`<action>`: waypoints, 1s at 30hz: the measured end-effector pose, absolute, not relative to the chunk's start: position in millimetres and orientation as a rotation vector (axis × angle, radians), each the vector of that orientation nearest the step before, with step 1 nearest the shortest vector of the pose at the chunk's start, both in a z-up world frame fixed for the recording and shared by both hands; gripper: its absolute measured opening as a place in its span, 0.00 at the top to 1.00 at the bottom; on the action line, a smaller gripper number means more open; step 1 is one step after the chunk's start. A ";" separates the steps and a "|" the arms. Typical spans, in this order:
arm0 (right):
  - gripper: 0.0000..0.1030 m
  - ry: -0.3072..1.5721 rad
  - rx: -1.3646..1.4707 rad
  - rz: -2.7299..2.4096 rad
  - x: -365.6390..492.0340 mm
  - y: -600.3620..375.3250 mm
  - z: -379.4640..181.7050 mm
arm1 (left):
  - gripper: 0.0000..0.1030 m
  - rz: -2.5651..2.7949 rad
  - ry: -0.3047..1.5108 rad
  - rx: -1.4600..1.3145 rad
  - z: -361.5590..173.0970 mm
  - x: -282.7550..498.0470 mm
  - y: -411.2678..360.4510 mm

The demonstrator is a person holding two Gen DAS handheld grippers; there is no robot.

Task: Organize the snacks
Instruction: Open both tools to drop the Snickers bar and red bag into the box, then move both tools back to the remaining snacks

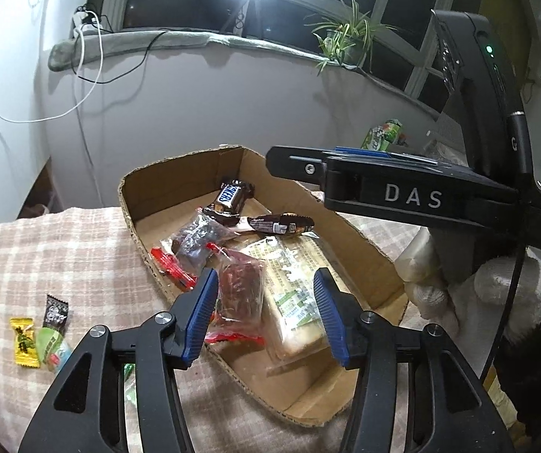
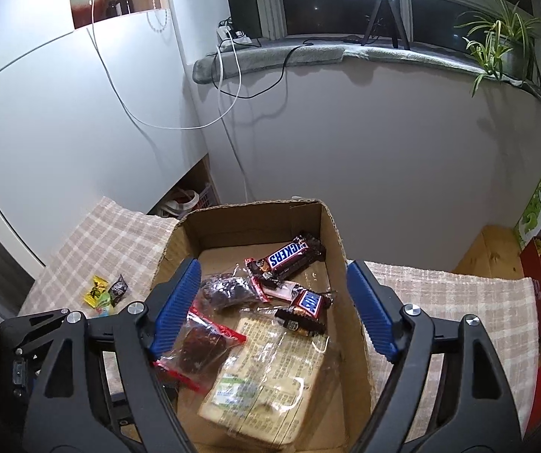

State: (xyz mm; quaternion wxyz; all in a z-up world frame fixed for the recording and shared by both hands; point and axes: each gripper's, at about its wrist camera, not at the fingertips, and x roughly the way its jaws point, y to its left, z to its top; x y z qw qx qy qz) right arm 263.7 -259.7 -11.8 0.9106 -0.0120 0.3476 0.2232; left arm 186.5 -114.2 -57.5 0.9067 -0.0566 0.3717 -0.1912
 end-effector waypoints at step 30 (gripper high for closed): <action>0.20 0.694 0.032 0.657 127.7 -187.1 -7.4 | 0.50 -0.154 0.717 -0.274 -55.4 116.5 47.1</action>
